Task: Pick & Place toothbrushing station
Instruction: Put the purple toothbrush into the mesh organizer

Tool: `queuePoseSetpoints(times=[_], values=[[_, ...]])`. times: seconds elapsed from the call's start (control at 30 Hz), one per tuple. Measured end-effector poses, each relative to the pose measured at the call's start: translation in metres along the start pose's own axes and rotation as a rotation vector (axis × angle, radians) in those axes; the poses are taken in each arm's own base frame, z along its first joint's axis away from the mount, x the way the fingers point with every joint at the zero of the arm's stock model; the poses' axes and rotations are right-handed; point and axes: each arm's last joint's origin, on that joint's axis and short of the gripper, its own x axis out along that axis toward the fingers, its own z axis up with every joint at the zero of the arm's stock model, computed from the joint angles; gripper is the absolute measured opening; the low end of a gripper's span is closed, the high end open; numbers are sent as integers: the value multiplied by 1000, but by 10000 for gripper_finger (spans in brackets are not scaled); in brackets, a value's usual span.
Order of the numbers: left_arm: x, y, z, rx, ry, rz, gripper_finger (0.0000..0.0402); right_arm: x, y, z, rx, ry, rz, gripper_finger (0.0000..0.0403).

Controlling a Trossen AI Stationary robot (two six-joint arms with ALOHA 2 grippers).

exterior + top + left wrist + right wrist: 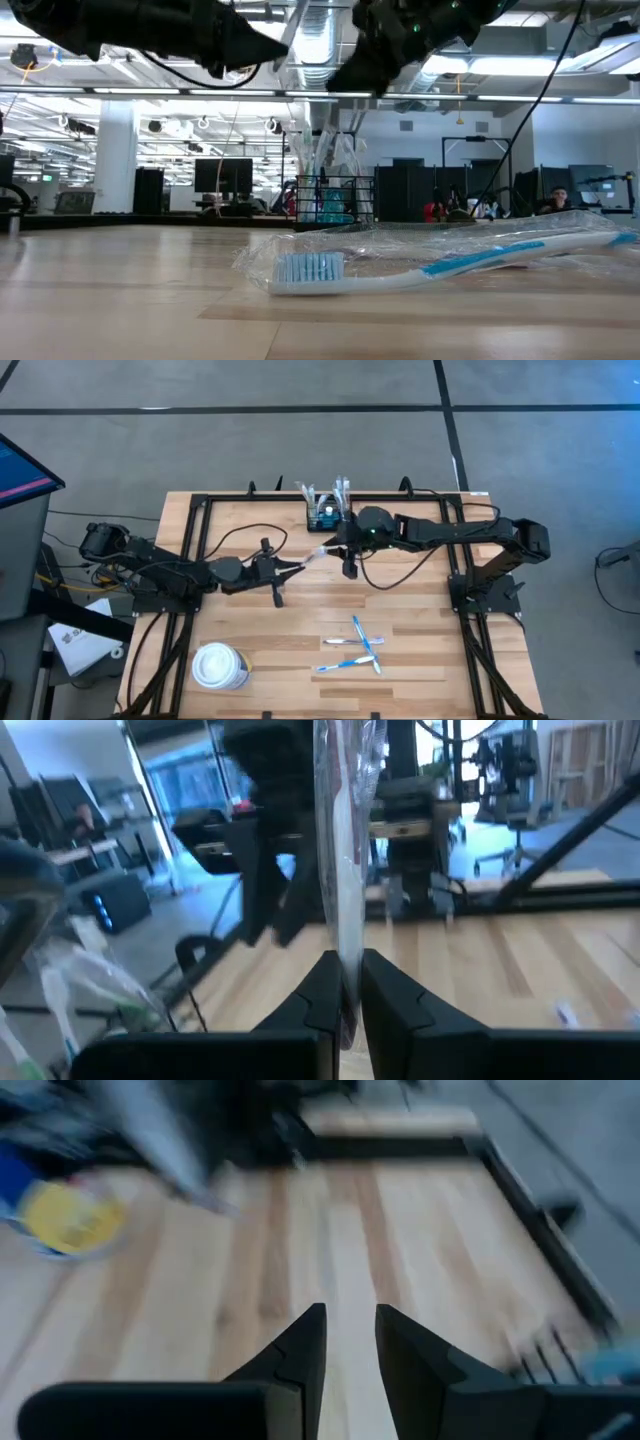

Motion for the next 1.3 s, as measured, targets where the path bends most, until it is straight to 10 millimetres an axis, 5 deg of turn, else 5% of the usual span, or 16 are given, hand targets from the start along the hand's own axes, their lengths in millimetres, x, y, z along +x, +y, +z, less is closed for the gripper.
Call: queuePoseSetpoints(times=[0.3,0.93,1.3], values=[[-1,2,12,-27,-113,10,14,-10,18,28,-152,-258,39,82],[-1,1,14,-35,-138,-13,14,-40,34,53,-242,-465,40,84],[-1,2,14,-38,-144,-12,15,-44,35,59,-252,-534,79,170]])
